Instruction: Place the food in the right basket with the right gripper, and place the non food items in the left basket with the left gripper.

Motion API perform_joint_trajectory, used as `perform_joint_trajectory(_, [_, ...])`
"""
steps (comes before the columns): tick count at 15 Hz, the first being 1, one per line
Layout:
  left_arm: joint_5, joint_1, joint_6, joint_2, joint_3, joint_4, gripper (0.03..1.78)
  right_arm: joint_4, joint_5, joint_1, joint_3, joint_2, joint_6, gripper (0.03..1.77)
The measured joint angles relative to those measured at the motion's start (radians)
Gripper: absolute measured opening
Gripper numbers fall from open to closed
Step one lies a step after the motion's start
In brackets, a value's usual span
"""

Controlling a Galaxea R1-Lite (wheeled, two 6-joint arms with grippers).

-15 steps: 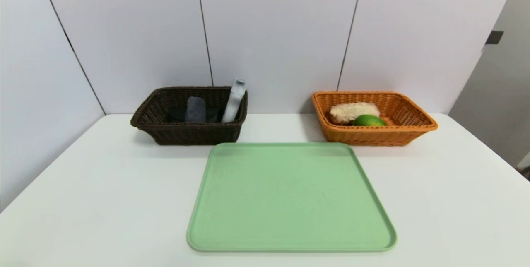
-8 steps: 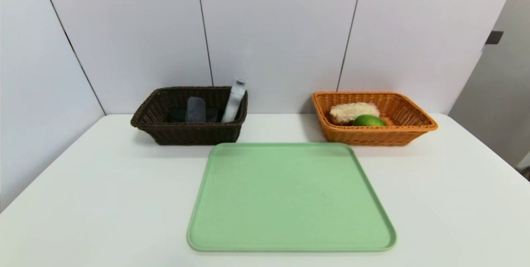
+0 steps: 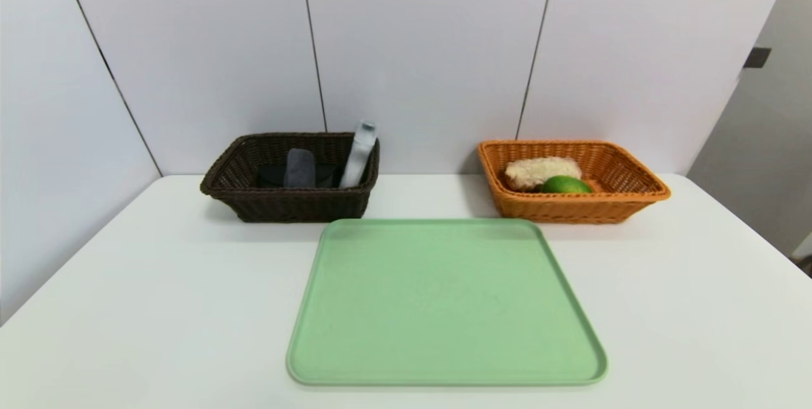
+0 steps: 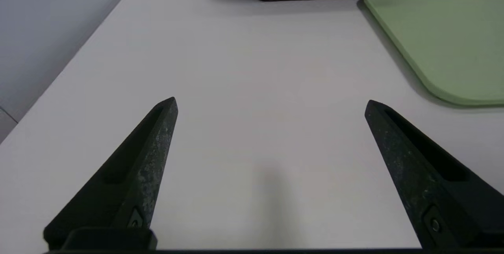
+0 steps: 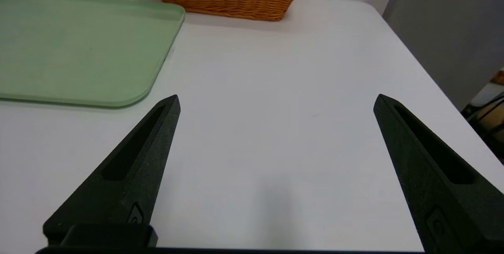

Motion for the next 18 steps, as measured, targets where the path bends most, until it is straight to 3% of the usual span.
perform_joint_trajectory(3, [0.006, 0.000, 0.000, -0.016, 0.008, 0.016, 1.69, -0.220, 0.014, 0.000, 0.129, -0.003, -0.036, 1.70])
perform_joint_trajectory(5, [0.013, -0.001, -0.009, -0.030, 0.009, 0.067, 1.69, -0.226, 0.017, 0.000, 0.144, -0.003, -0.028, 1.70])
perform_joint_trajectory(8, [0.015, -0.001, -0.010, -0.049, 0.009, 0.069, 1.69, -0.180, 0.044, 0.000, 0.148, -0.003, -0.017, 1.70])
perform_joint_trajectory(14, [0.034, -0.002, -0.054, -0.101, 0.009, 0.063, 1.69, -0.168, 0.046, 0.000, 0.149, -0.003, -0.006, 1.70])
perform_joint_trajectory(18, [0.035, -0.002, -0.055, -0.102, 0.009, 0.063, 1.69, -0.169, 0.048, 0.000, 0.148, -0.003, 0.046, 1.70])
